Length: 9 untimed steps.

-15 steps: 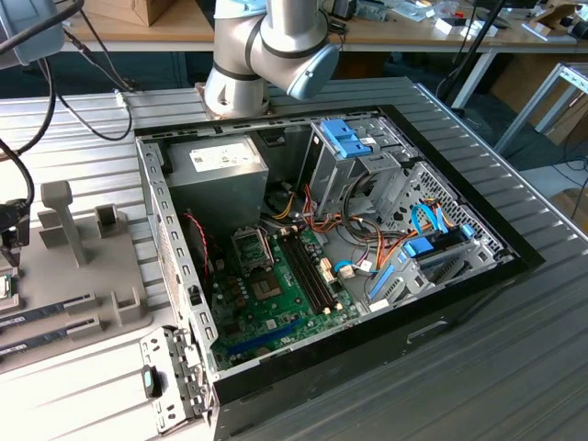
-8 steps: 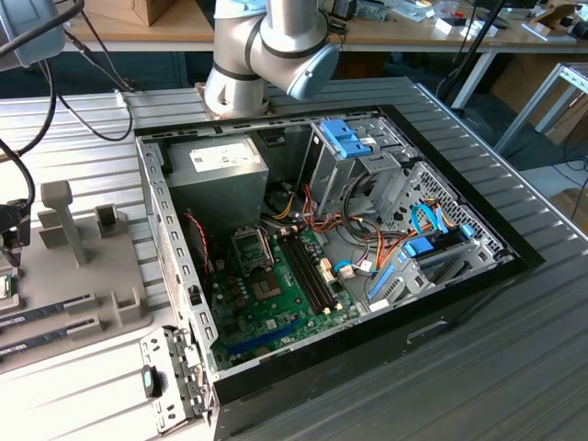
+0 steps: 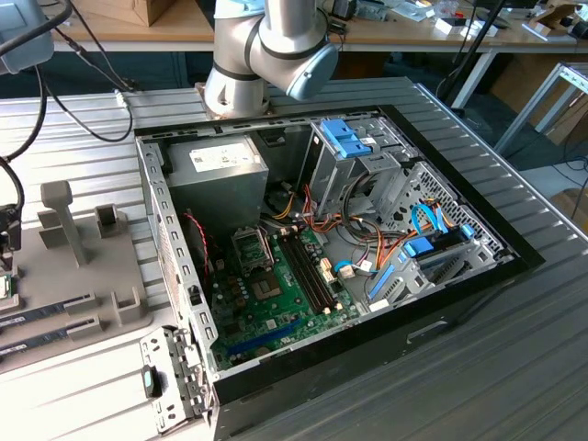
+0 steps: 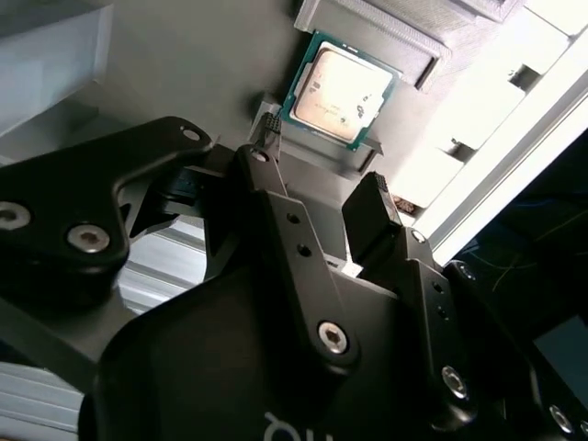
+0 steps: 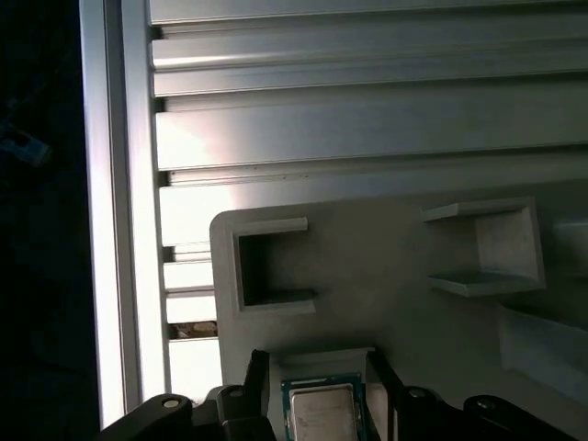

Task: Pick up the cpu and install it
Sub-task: 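Pick up the cpu and move it towards the insertion slot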

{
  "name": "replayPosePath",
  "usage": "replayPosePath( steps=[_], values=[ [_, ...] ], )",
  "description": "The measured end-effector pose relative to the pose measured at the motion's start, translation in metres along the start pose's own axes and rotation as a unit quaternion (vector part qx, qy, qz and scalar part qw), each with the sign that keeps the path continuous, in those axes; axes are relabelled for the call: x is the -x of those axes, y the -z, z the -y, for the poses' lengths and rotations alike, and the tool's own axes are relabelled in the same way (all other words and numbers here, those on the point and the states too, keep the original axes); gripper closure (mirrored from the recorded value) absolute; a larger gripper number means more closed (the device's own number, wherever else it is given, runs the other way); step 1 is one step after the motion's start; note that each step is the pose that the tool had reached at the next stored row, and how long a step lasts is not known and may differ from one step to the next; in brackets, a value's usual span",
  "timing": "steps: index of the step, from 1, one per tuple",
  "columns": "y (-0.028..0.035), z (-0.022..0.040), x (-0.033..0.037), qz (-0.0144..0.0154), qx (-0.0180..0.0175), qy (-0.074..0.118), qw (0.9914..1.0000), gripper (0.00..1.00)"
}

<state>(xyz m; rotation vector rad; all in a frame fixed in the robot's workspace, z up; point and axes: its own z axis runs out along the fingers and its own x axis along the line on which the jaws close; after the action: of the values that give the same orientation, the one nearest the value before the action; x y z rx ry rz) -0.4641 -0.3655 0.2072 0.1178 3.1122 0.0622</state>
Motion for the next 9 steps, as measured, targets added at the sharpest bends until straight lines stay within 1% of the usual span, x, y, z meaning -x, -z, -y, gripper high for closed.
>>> replayPosePath(
  steps=[1,3,4,6,9],
  values=[
    [-0.0002,0.0001,0.0001,0.0001,-0.0017,0.000,1.00000,0.46],
    [-0.0005,0.0003,0.0000,0.0003,-0.0063,0.000,0.99998,0.46],
    [-0.0008,0.0003,0.0001,0.0006,-0.0079,0.000,0.99997,0.46],
    [-0.0010,0.0004,0.0000,0.0005,-0.0083,0.001,0.99997,0.46],
    [-0.0010,0.0003,0.0000,0.0005,-0.0081,0.000,0.99997,0.46]
  ],
)
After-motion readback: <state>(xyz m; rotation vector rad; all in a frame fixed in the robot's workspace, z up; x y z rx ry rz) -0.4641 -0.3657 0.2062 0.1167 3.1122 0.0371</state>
